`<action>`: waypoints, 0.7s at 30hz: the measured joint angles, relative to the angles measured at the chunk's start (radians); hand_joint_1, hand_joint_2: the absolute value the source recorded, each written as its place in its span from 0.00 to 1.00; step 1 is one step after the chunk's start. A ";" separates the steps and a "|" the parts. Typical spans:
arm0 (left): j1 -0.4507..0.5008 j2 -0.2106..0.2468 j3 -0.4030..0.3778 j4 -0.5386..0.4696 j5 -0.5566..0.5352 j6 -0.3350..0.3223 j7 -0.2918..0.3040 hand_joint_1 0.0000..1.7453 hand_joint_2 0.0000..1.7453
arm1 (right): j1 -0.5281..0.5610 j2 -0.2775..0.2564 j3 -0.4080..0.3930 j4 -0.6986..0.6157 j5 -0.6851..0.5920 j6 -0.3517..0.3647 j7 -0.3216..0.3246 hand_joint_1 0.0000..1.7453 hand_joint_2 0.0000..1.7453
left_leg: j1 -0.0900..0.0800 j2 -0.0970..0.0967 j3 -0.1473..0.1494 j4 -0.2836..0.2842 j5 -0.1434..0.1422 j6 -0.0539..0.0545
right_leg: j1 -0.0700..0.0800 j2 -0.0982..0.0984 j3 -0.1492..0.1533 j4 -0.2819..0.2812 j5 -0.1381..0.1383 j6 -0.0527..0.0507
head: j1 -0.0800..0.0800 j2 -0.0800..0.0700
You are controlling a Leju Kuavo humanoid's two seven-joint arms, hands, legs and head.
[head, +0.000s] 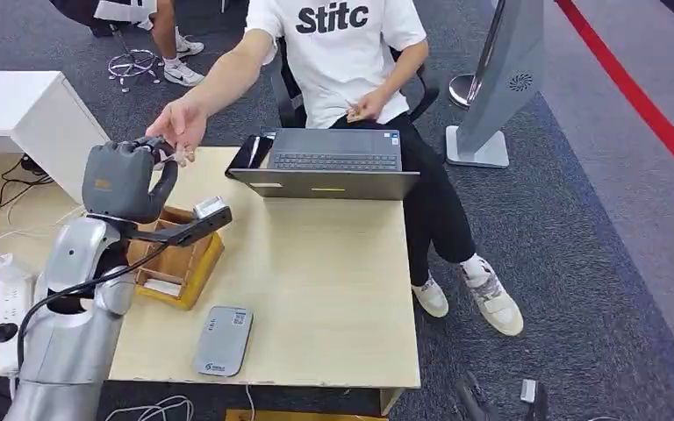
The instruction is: Pass the card to the sensor for recognition and then transmit it.
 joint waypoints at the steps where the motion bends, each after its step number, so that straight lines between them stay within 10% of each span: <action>1: -0.001 0.000 0.000 0.004 0.000 0.000 0.000 1.00 1.00 | 0.000 0.000 0.000 0.001 0.002 0.000 -0.001 0.00 1.00 | 0.000 0.000 0.000 0.000 0.000 0.000 | 0.000 0.000 0.000 0.000 0.000 0.000 | 0.000 0.000; 10: -0.007 -0.001 0.002 0.023 0.007 0.003 0.017 1.00 1.00 | -0.003 0.000 0.000 0.013 0.006 -0.003 -0.005 0.00 1.00 | 0.000 0.000 0.000 0.000 0.000 0.000 | 0.000 0.000 0.000 0.000 0.000 0.000 | 0.000 0.000; 11: -0.007 -0.001 0.003 0.023 0.007 0.003 0.017 0.85 1.00 | -0.003 0.000 0.000 0.014 0.006 -0.003 -0.005 0.00 1.00 | 0.000 0.000 0.000 0.000 0.000 0.000 | 0.000 0.000 0.000 0.000 0.000 0.000 | 0.000 0.000; 12: -0.007 -0.001 0.005 0.024 0.007 0.003 0.017 0.00 1.00 | -0.003 0.000 0.000 0.014 0.005 -0.003 -0.005 0.00 1.00 | 0.000 0.000 0.000 0.000 0.000 0.000 | 0.000 0.000 0.000 0.000 0.000 0.000 | 0.000 0.000; 21: 0.000 -0.010 0.011 0.028 0.009 0.003 0.018 0.00 1.00 | -0.003 0.000 0.000 0.016 0.005 -0.003 -0.004 0.00 1.00 | 0.000 0.000 -0.001 0.000 0.000 0.000 | 0.000 0.000 0.000 0.000 0.000 0.000 | 0.000 0.000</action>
